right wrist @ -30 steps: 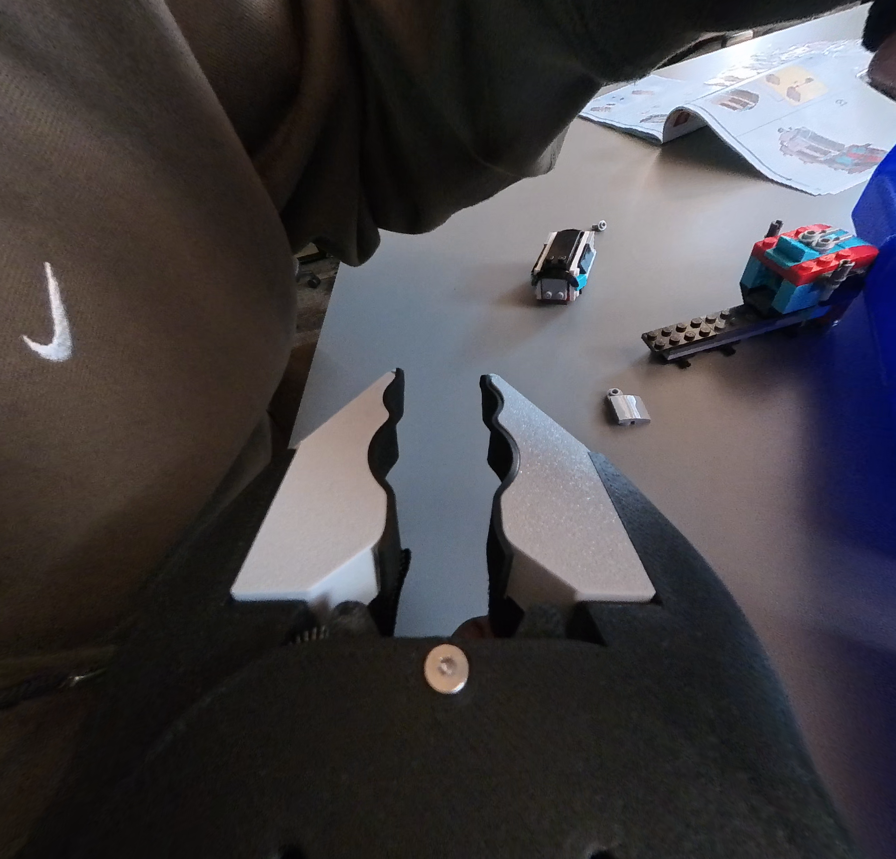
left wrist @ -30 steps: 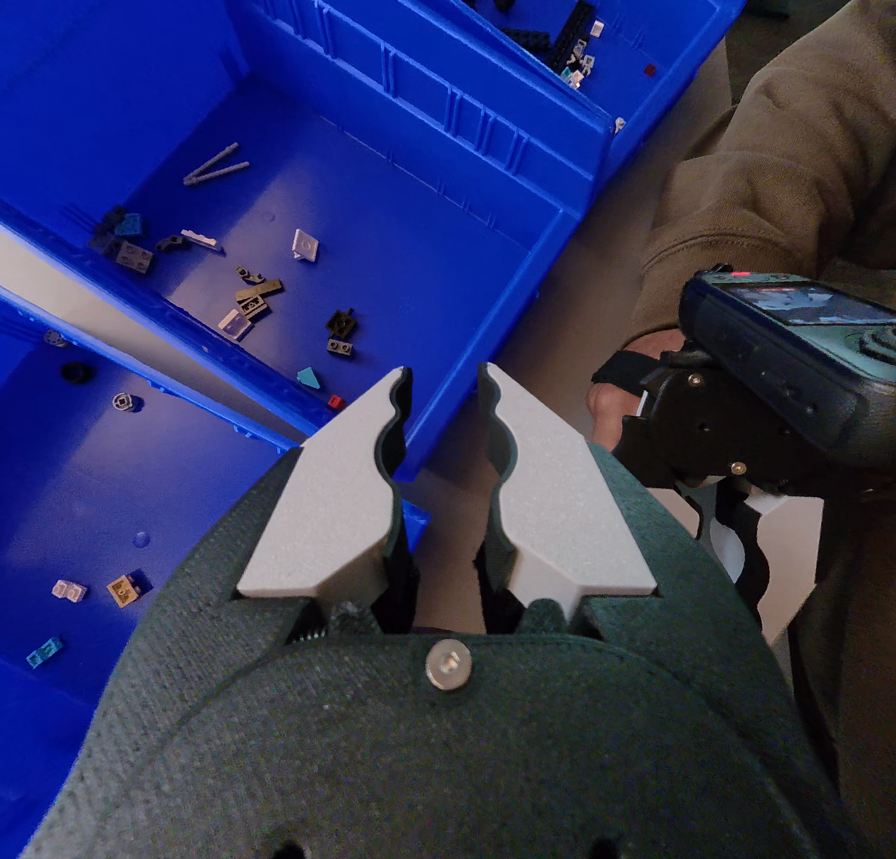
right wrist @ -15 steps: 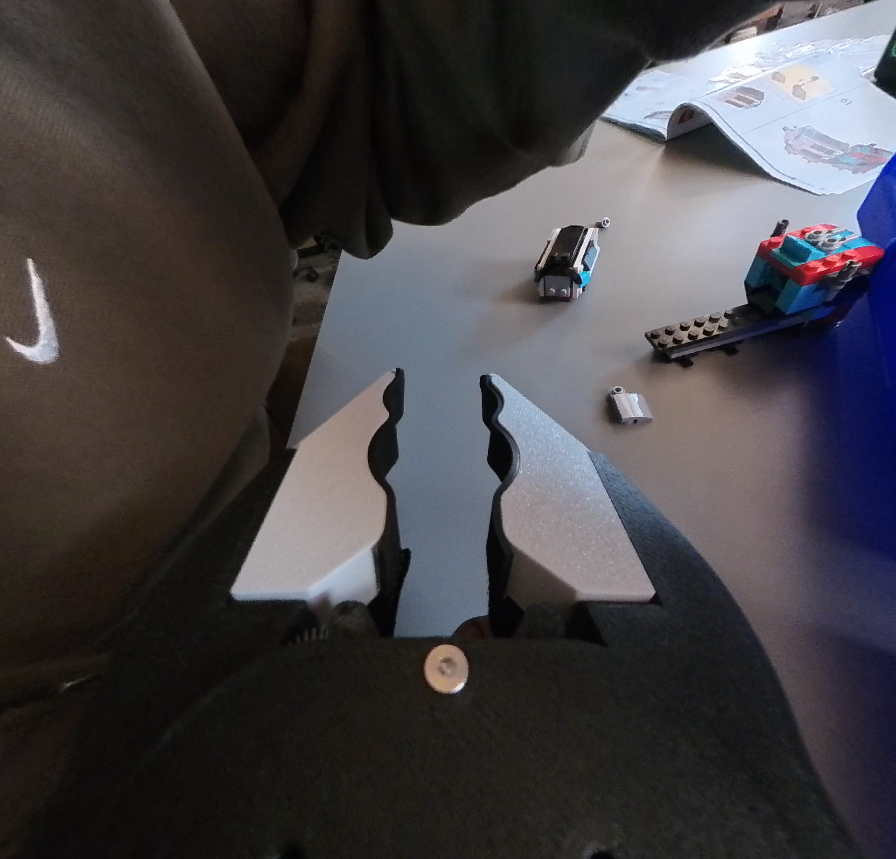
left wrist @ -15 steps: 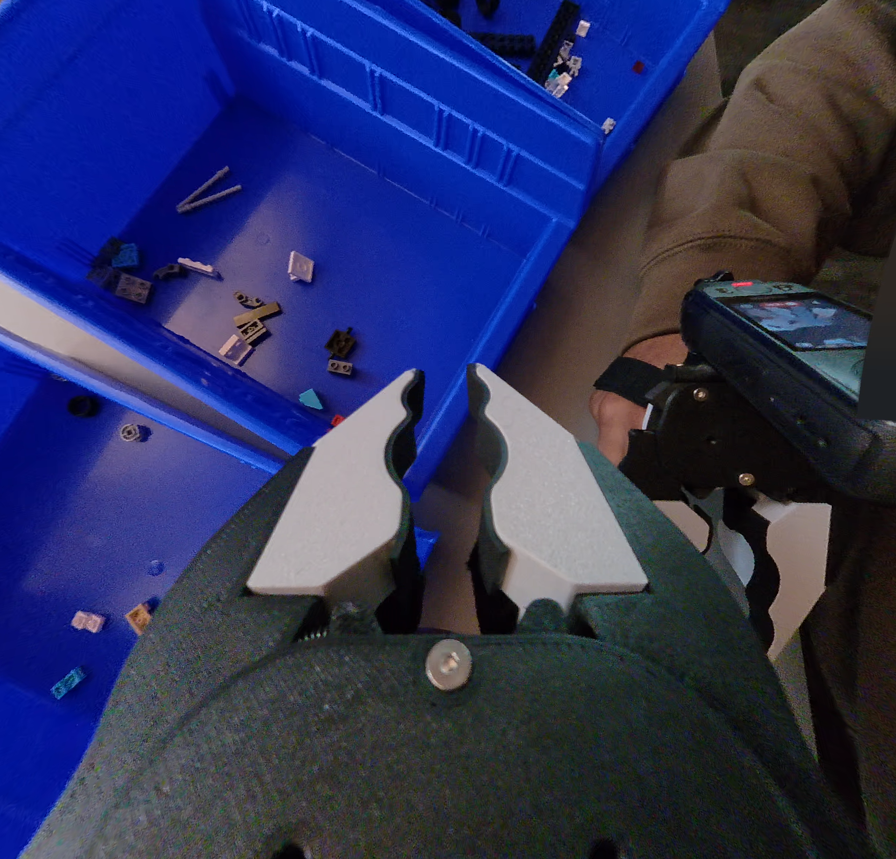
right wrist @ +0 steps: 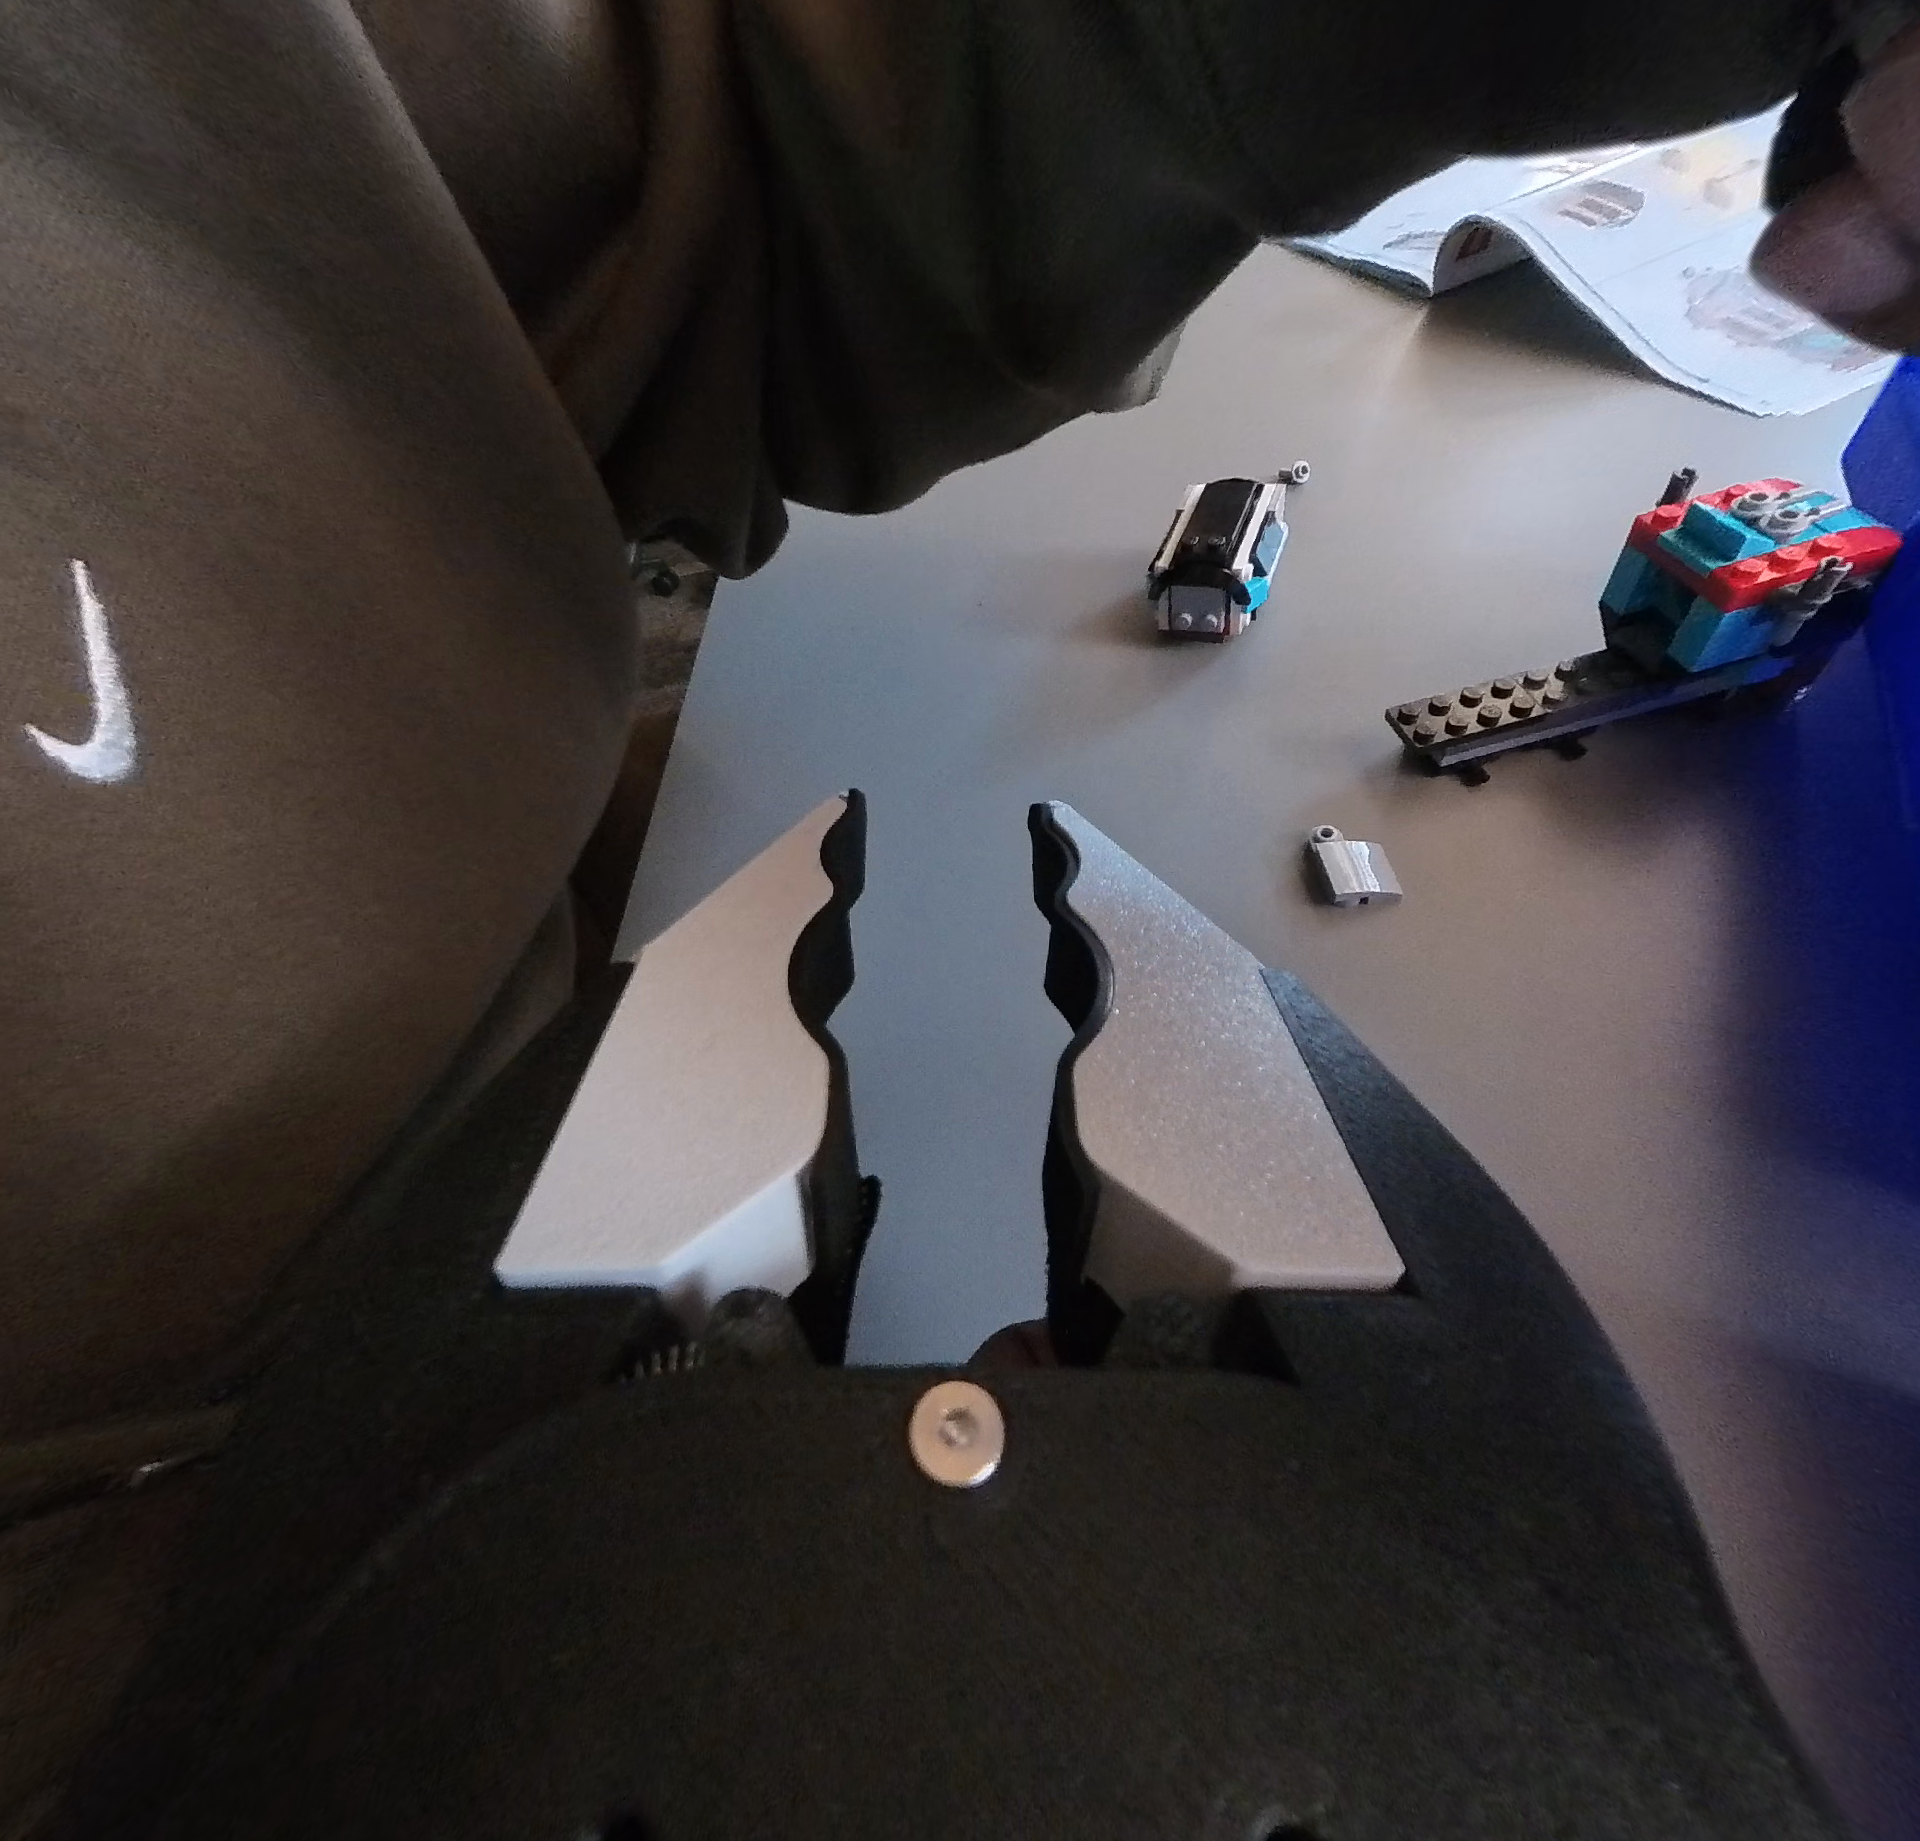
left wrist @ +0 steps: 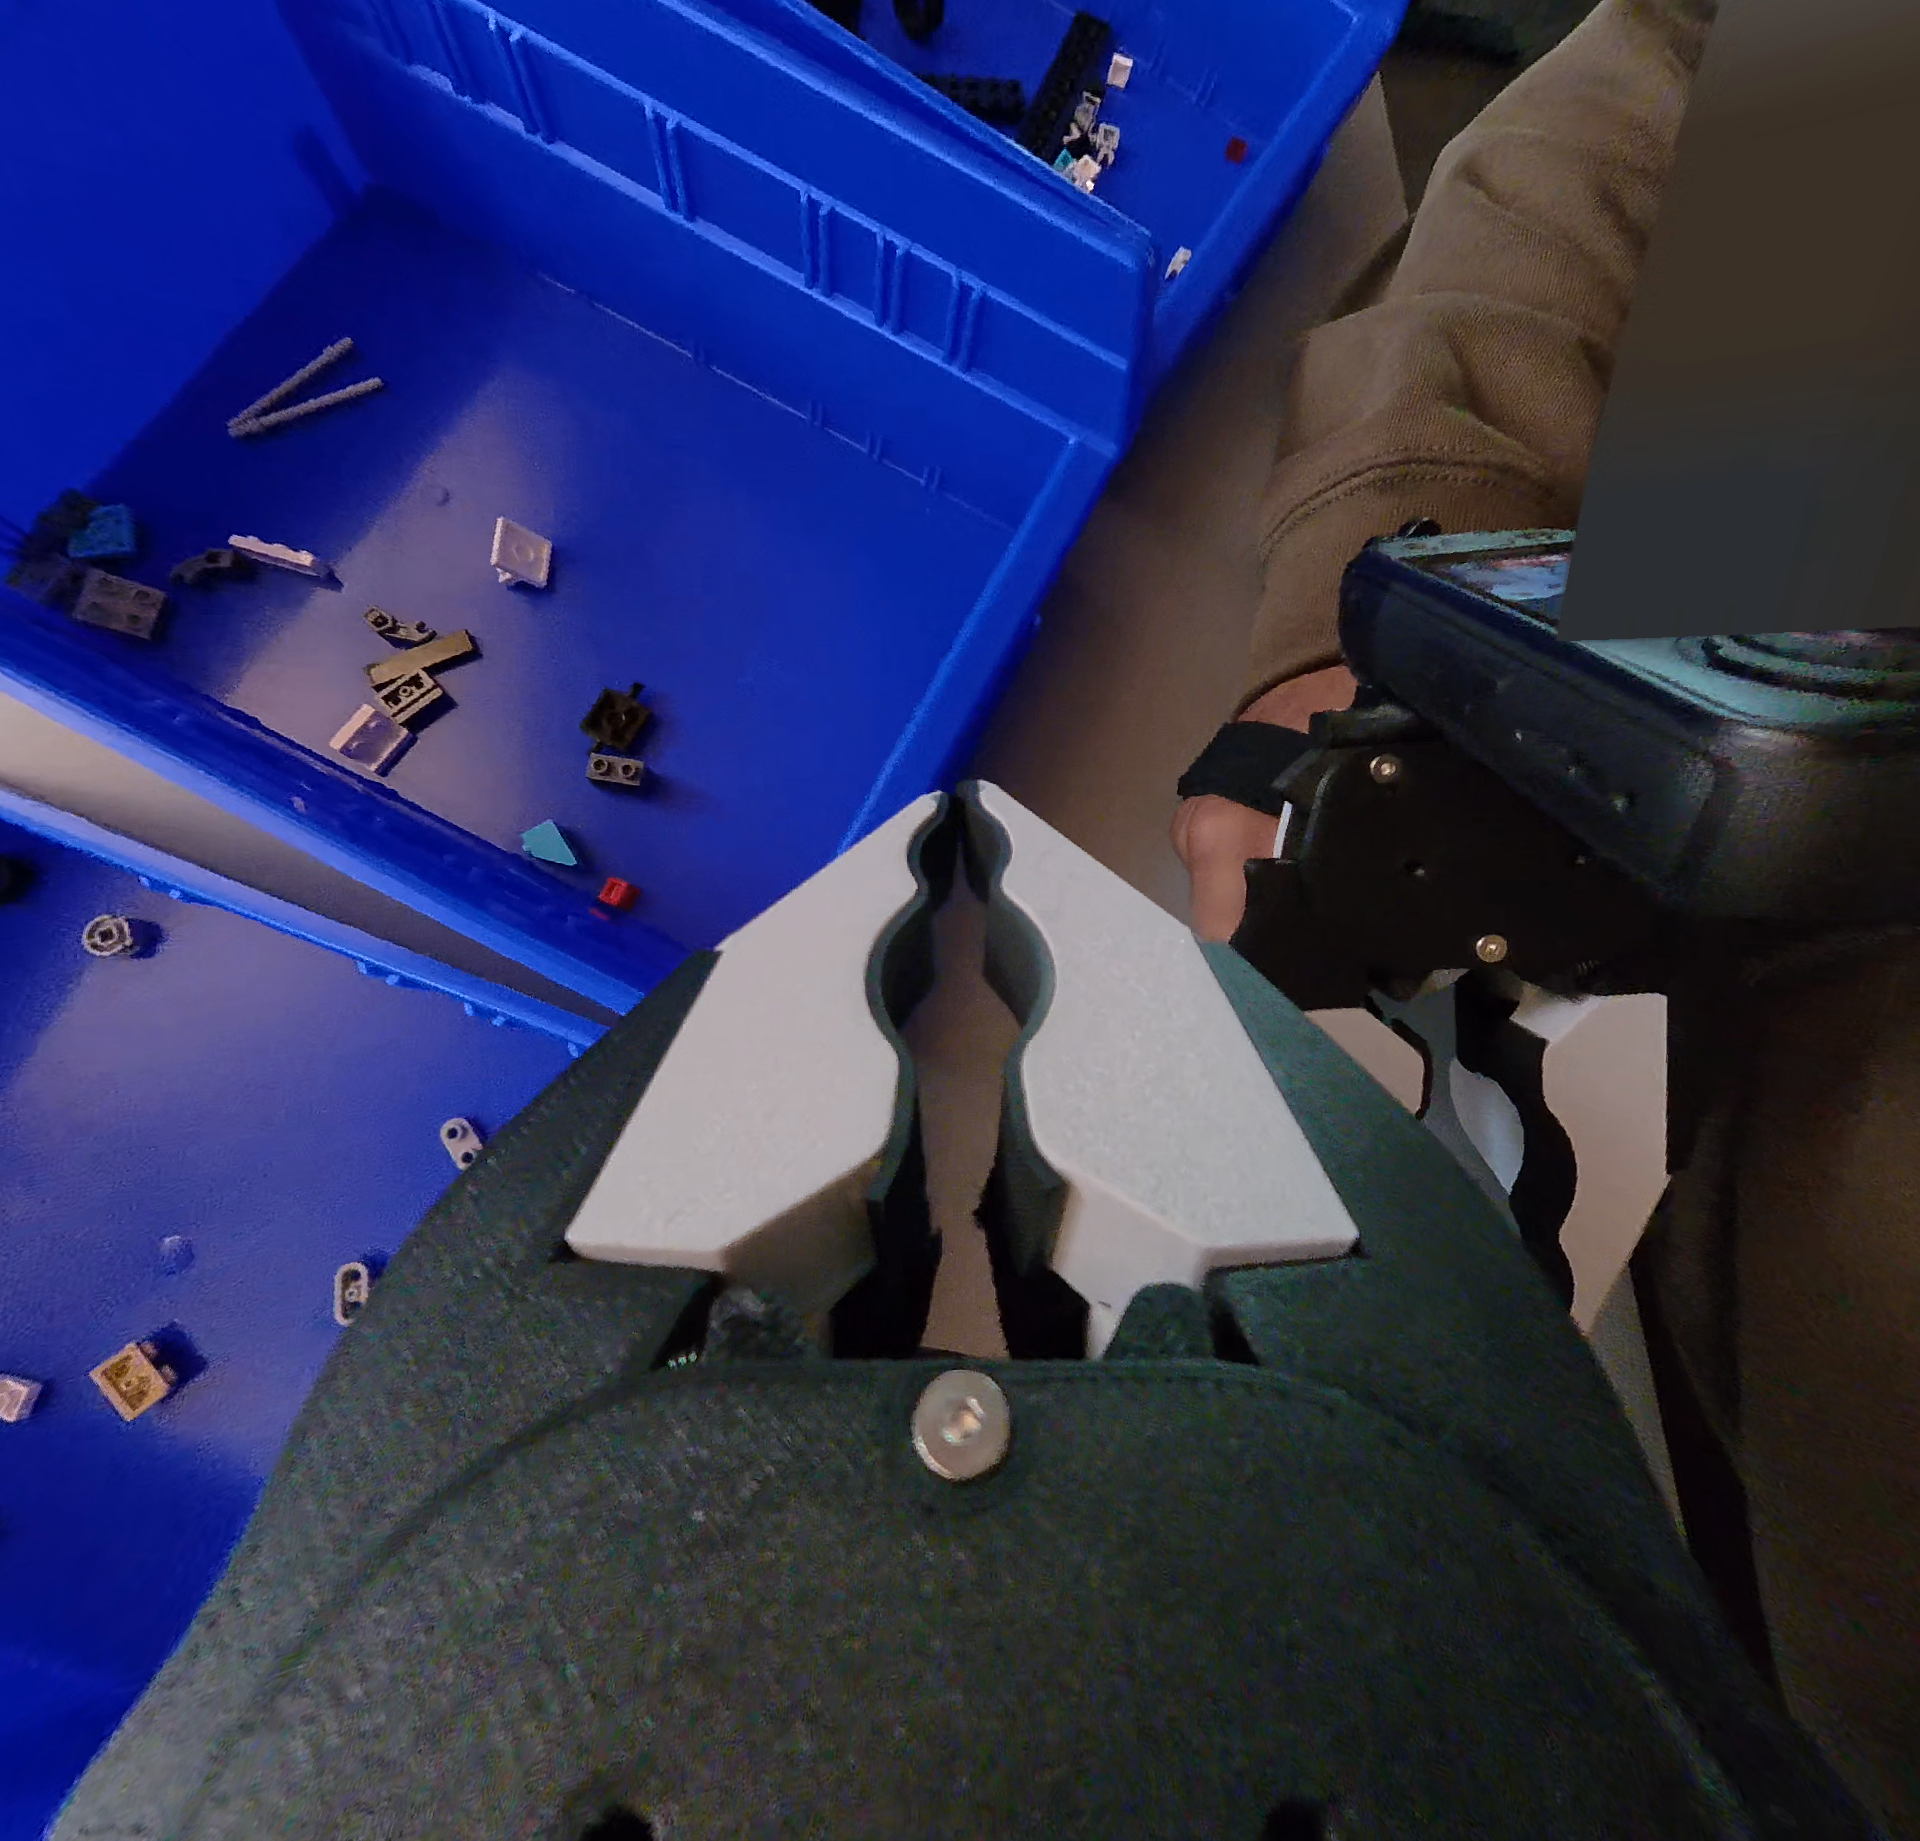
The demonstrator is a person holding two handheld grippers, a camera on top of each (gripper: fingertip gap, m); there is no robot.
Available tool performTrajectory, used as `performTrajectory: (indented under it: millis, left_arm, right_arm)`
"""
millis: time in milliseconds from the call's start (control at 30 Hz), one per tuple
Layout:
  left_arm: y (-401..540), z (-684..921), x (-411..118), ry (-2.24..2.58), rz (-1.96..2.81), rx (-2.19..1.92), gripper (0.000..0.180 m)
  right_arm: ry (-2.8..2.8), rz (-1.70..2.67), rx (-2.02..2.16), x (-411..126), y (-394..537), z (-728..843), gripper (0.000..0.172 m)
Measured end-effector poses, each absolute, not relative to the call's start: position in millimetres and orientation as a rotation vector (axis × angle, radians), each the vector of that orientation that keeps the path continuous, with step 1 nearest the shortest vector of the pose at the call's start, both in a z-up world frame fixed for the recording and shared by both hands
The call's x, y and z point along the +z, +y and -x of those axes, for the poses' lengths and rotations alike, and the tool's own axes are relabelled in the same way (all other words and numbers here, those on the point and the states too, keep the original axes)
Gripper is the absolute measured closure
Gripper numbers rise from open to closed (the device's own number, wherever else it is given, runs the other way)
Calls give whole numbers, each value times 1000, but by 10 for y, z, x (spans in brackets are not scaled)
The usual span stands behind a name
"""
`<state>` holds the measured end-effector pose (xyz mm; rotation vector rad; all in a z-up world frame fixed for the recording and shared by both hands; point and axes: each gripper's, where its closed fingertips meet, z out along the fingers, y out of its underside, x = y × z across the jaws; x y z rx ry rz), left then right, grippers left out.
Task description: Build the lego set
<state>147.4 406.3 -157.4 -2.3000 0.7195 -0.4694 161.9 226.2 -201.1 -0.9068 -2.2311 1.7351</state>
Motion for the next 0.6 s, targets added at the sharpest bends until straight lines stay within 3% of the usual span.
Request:
performTrajectory:
  millis: [600]
  left_arm:
    - [4074,-1469,-1586,704,2299,-475,179]
  right_arm:
    - [-2234,904,1728,-2016,2258,-1622,139]
